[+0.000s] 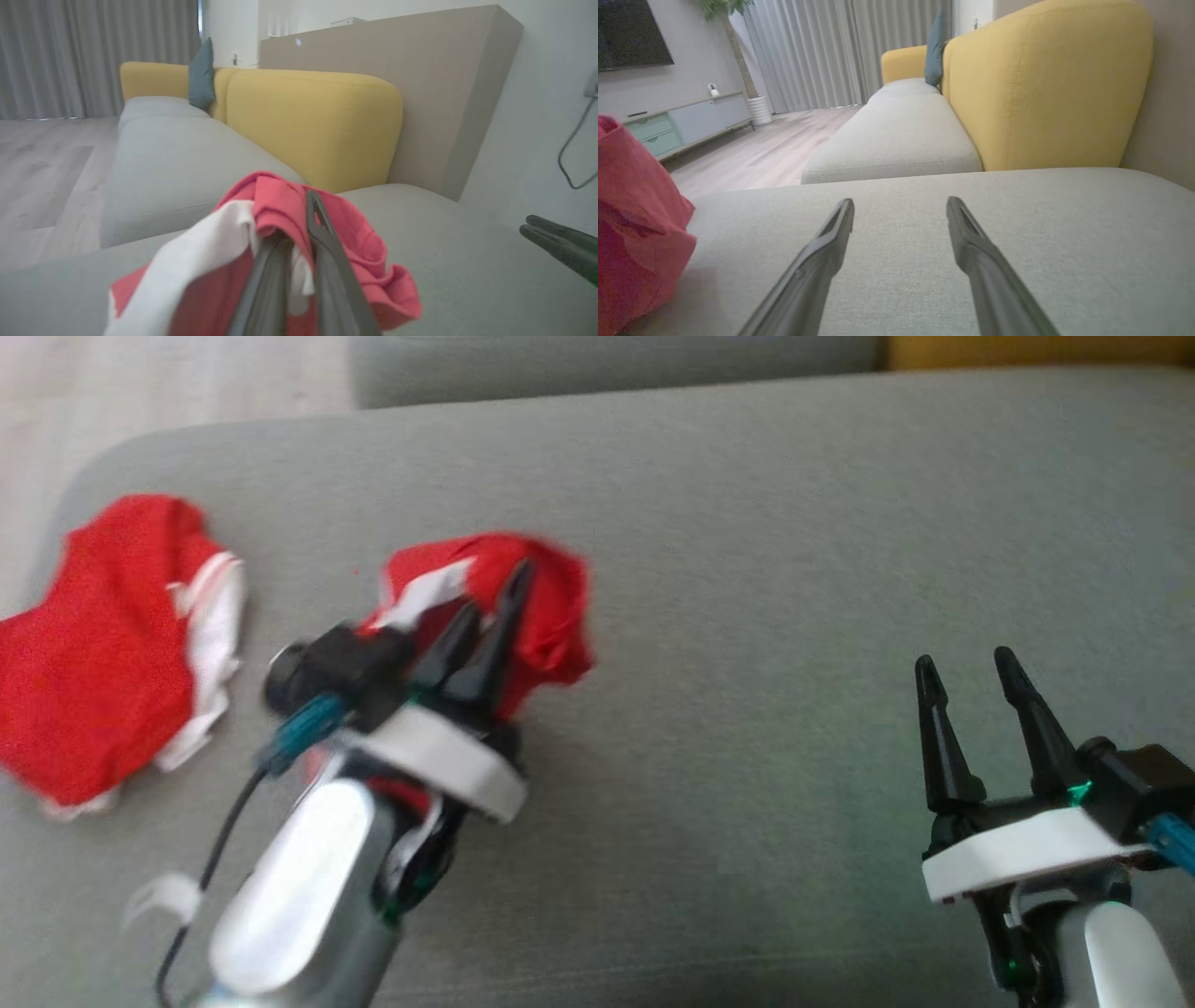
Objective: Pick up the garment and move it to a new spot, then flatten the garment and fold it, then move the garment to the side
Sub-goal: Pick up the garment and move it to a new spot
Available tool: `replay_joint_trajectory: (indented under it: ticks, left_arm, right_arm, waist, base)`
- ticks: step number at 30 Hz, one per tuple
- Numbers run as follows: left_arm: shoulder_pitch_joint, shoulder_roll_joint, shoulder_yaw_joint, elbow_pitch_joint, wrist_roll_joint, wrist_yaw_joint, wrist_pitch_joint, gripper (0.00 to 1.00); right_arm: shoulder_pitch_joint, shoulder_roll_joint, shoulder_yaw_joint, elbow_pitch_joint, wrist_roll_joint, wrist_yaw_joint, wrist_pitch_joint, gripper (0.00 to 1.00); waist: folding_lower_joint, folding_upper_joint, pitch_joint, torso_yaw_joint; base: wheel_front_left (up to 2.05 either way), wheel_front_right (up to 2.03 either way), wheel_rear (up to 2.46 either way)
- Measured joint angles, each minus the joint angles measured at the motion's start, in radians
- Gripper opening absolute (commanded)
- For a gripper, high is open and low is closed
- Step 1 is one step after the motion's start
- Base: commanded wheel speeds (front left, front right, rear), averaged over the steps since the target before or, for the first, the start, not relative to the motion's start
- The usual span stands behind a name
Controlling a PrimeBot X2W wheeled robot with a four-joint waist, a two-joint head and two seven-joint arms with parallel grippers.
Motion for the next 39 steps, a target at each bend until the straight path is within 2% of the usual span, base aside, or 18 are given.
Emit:
replay_joint_trajectory:
  ticks: [8, 14, 19, 20, 21, 22, 28, 33, 39]
  left_arm:
    - [-0.162, -0.092, -0.116, 0.108, 0.013, -0.05, 0.002, 0.0]
    - [-0.17, -0.107, -0.234, 0.288, 0.0, -0.084, 0.074, 0.0]
    - [-0.171, -0.114, -0.307, 0.386, -0.039, -0.096, 0.116, 0.0]
    - [-0.171, -0.114, -0.315, 0.39, -0.044, -0.098, 0.112, 0.12]
    - [-0.171, -0.114, -0.321, 0.391, -0.05, -0.1, 0.104, 0.86]
    - [-0.171, -0.114, -0.331, 0.391, -0.053, -0.101, 0.087, 1.0]
    - [-0.152, -0.105, -0.34, 0.353, -0.053, -0.097, -0.037, 1.0]
    - [-0.061, -0.051, -0.284, 0.287, -0.055, -0.048, -0.111, 1.0]
    - [0.039, 0.007, -0.134, 0.176, -0.057, 0.038, -0.126, 1.0]
  right_arm:
    - [-0.007, 0.0, -0.013, -0.026, 0.0, 0.0, 0.004, 1.0]
    - [-0.017, 0.0, -0.017, -0.031, 0.009, 0.0, -0.002, 1.0]
    - [-0.018, 0.0, -0.018, -0.026, 0.011, 0.0, -0.007, 1.0]
    - [-0.019, 0.0, -0.017, -0.023, 0.011, 0.0, -0.01, 1.0]
    - [-0.021, 0.0, -0.017, -0.021, 0.011, 0.0, -0.011, 1.0]
    - [-0.023, 0.0, -0.017, -0.018, 0.011, 0.0, -0.011, 1.0]
    - [-0.035, 0.0, -0.017, 0.001, 0.011, 0.0, -0.011, 1.0]
    - [-0.032, 0.0, -0.02, 0.008, 0.011, 0.0, -0.009, 1.0]
    - [-0.026, 0.0, -0.021, 0.008, 0.007, 0.0, 0.0, 1.0]
  waist:
    - [0.0, 0.0, 0.075, -0.122]
    - [0.0, 0.0, 0.138, -0.176]
    - [0.0001, 0.0, 0.163, -0.183]
    - [0.0, 0.0, 0.162, -0.179]
    - [0.0, 0.0, 0.16, -0.174]
    - [0.0, 0.0, 0.158, -0.168]
    - [0.0, 0.0, 0.119, -0.136]
    - [0.0, 0.0, 0.081, -0.096]
    - [0.0, 0.0, 0.046, -0.038]
  base:
    - [0.0, 0.0, 0.0]
    - [0.0, 0.0, 0.0]
    - [0.0, 0.0, 0.0]
    - [0.0, 0.0, 0.0]
    - [0.0, 0.0, 0.0]
    - [0.0, 0.0, 0.0]
    - [0.0, 0.0, 0.0]
    - [0.0, 0.0, 0.0]
    - [0.0, 0.0, 0.0]
